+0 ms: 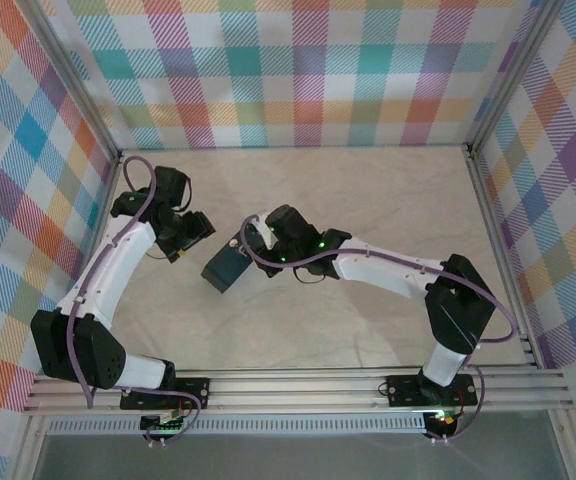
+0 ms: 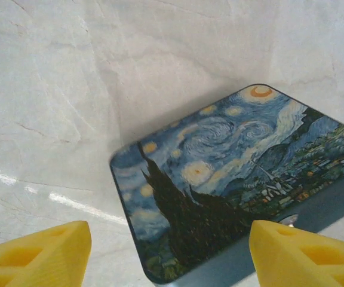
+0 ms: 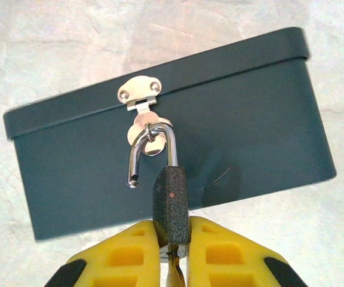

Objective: Unlock a padlock with a key

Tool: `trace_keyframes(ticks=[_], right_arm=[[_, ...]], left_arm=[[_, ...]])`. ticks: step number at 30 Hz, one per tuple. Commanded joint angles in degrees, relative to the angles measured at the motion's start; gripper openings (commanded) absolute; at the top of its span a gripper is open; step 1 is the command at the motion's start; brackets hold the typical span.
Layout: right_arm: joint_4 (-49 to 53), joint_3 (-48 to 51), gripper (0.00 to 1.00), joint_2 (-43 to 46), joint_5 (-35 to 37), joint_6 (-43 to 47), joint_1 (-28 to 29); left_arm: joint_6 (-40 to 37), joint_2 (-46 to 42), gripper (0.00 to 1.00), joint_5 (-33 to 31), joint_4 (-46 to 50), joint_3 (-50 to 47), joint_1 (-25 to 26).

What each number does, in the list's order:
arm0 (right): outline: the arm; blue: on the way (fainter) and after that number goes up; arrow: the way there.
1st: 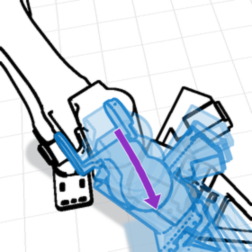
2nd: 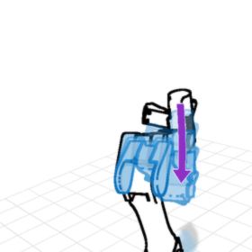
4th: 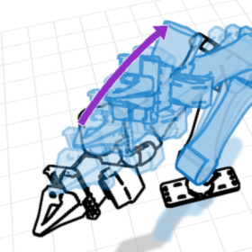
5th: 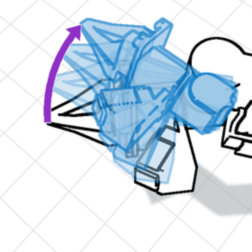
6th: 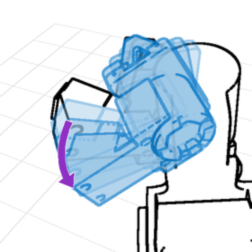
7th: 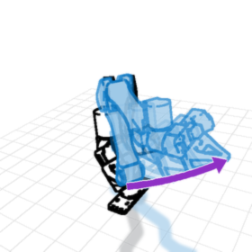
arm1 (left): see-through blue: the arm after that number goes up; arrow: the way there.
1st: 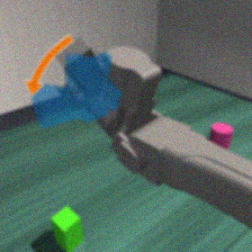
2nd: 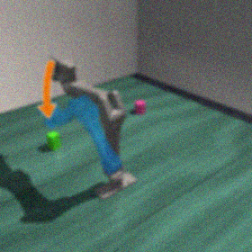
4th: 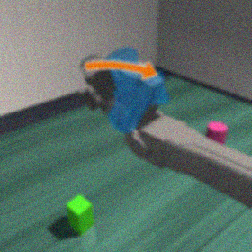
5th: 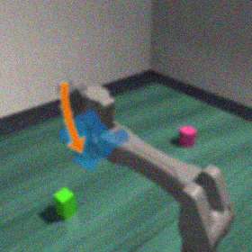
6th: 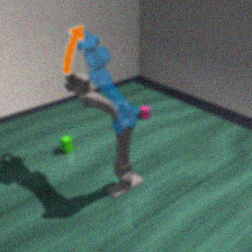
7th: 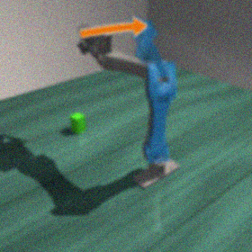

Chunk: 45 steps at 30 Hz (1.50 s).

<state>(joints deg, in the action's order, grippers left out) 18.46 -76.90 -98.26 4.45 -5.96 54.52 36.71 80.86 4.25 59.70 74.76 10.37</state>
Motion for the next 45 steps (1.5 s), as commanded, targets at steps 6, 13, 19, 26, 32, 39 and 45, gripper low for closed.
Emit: trace_keyframes(ticks=[6, 13, 19, 26, 32, 39, 45], right_arm=[[5.77, -6.85, 0.08, -4.45, 11.5, 12.7, 2.7], [8.83, -9.26, 0.09, -7.75, 19.8, 19.24, 4.53], [6.84, -6.37, 0.14, -7.14, 24.47, 23.86, 5.21], [2.74, -3.07, 0.21, -7.54, 28.32, 32.39, 7.86], [1.1, -0.3, 0.32, -6.05, 26.38, 33.16, 9.11], [0.69, 0.79, 0.45, -2.62, 22.06, 33.35, 9.15], [4.01, 0.36, 0.5, 2.92, 11.58, 25.19, 6.66]], left_arm=[[-1.31, 5.43, 0.68, 10.11, -5.21, -5.77, -0.88], [-0.15, 5.1, 0.67, 13.46, -7.76, -8.1, -0.86], [-0.41, 5.49, 0.67, 12.88, -7.74, -7.92, -0.91], [0.22, 6.59, 0.67, 13.41, -8.29, -7.58, -1.21], [0.49, 6.85, 0.67, 13.33, -8.21, -7.17, -1.79], [0.22, 7.43, 0.67, 13.75, -7.85, -6.31, -2.87], [0.2, 7.78, 0.67, 14.19, -8.09, -6.48, -3.08]])
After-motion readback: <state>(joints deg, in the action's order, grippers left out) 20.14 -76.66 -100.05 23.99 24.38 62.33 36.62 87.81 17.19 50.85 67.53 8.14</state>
